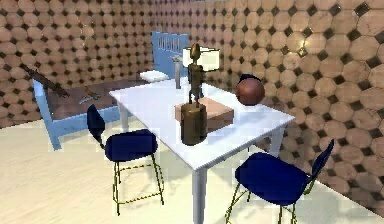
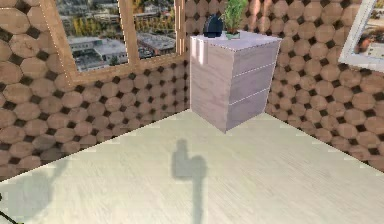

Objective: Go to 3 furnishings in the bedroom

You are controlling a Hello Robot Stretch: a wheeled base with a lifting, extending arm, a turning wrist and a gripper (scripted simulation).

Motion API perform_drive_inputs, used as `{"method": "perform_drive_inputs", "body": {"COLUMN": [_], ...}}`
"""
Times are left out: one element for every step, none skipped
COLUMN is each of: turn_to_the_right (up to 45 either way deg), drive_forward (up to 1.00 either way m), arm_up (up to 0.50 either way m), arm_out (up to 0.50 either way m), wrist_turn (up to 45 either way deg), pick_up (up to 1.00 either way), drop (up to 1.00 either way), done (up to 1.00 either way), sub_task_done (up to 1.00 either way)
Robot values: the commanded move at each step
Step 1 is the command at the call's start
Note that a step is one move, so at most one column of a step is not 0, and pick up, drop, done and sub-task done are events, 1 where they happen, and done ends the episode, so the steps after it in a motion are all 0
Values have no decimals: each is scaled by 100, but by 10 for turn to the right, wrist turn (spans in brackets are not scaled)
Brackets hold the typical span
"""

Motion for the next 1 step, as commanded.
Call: {"method": "perform_drive_inputs", "body": {"turn_to_the_right": [0], "drive_forward": [0], "arm_up": [0], "arm_out": [0], "wrist_turn": [0], "pick_up": [0], "drop": [0], "done": [100], "sub_task_done": [0]}}
